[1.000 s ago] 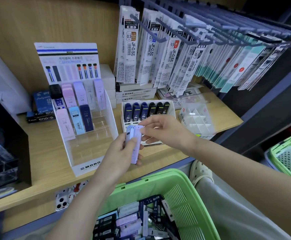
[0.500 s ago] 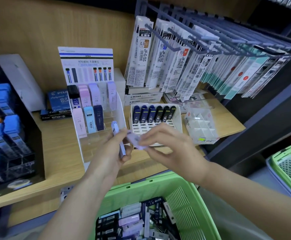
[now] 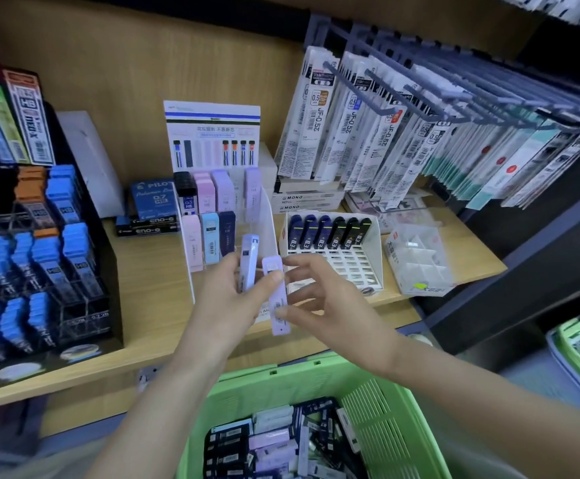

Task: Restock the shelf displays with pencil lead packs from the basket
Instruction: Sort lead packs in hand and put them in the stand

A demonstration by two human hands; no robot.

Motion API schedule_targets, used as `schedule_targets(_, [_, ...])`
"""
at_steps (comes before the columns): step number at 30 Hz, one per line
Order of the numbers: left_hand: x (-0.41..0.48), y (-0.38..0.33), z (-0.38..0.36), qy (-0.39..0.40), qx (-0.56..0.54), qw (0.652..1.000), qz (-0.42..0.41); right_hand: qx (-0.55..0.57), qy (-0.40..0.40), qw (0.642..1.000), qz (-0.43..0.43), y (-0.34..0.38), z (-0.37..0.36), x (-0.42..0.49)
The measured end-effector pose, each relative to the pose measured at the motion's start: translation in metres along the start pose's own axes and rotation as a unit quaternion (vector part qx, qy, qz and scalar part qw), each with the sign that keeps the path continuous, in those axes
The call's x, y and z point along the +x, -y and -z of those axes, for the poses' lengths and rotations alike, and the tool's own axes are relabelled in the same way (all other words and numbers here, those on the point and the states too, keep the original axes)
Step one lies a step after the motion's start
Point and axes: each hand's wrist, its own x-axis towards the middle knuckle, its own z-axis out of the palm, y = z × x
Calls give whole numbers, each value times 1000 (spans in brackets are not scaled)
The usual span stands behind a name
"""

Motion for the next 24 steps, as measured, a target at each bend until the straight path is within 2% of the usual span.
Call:
schedule_targets(7, [-4, -1, 18, -30, 21, 999, 21, -34, 13, 999, 26, 16, -14, 14])
schedule_targets(12, [-6, -1, 33, -57, 4, 997, 58, -12, -75, 997, 29, 21, -3, 40])
schedule_targets(19, [-5, -3, 45, -66, -13, 992, 105, -45, -204, 975, 70, 25, 15, 97])
schedule_targets(22, [-5, -5, 46, -63, -21, 991, 113, -82, -217, 967, 101, 26, 17, 113])
schedule_targets(24, [-4, -5, 48, -65, -20, 991, 117, -130, -187, 967, 113, 24, 18, 120])
